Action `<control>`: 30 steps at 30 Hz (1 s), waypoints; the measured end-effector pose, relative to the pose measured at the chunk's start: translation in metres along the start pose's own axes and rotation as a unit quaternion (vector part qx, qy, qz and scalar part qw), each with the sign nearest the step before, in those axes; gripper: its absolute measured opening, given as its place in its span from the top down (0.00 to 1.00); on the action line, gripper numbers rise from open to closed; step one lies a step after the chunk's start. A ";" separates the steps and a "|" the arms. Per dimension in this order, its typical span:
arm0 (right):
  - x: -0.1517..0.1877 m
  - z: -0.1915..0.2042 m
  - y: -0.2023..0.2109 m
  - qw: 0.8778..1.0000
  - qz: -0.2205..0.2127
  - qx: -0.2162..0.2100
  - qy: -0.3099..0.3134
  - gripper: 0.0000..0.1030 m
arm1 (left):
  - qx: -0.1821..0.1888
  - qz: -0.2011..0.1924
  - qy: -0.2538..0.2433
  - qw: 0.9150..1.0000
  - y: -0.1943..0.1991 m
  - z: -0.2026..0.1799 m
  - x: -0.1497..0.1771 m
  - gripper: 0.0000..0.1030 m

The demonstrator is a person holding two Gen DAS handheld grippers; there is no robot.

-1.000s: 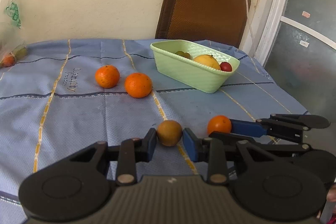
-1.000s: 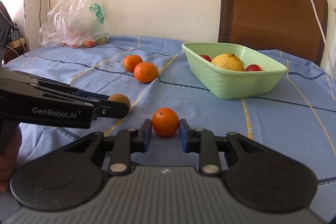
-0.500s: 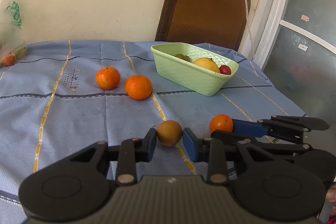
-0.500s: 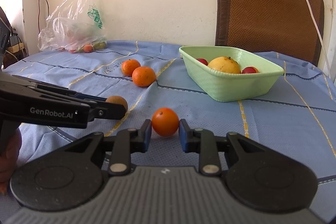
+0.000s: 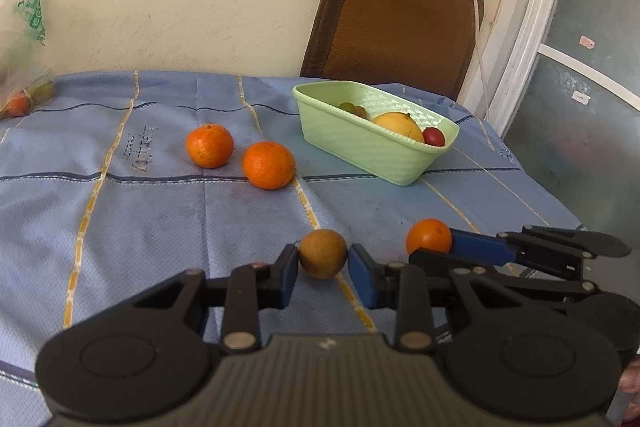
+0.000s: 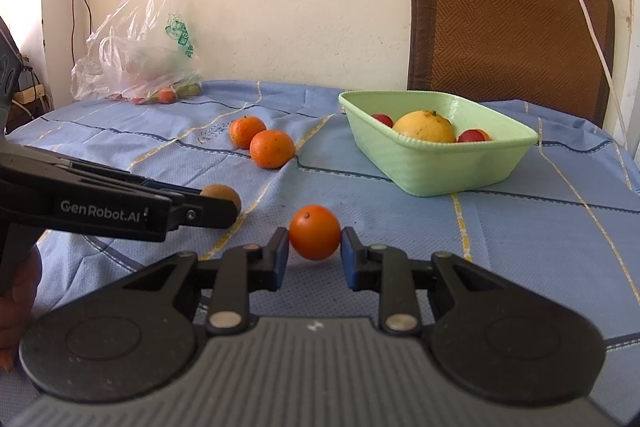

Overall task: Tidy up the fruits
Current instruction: 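Lift the kiwi and tangerine off the cloth toward the basket, then lower the kiwi and tangerine into the green basket and open both grippers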

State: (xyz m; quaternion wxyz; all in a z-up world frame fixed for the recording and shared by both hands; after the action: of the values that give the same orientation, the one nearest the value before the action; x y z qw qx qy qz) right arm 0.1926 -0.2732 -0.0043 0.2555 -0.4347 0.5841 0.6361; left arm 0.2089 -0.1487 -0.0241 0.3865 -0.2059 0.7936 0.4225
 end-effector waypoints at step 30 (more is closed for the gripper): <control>-0.069 -0.123 -0.056 0.986 -0.079 0.092 -0.114 0.69 | 0.062 -0.026 0.046 0.997 -0.112 -0.011 -0.139 0.72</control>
State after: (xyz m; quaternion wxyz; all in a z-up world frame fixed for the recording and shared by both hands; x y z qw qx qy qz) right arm 0.3044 -0.3688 0.0331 0.4087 -0.3791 0.5709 0.6028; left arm 0.3625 -0.2204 0.0316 0.3724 -0.2212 0.8297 0.3521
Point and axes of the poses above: each gripper's, at about its wrist camera, not at the fingertips, and y roughly against the way its jaws point, z to its left, x to its underside, the point moved 10 cm from there along -y, roughly the way its jaws point, and after that the axes turned 9 degrees about x, right-handed, at the moved point
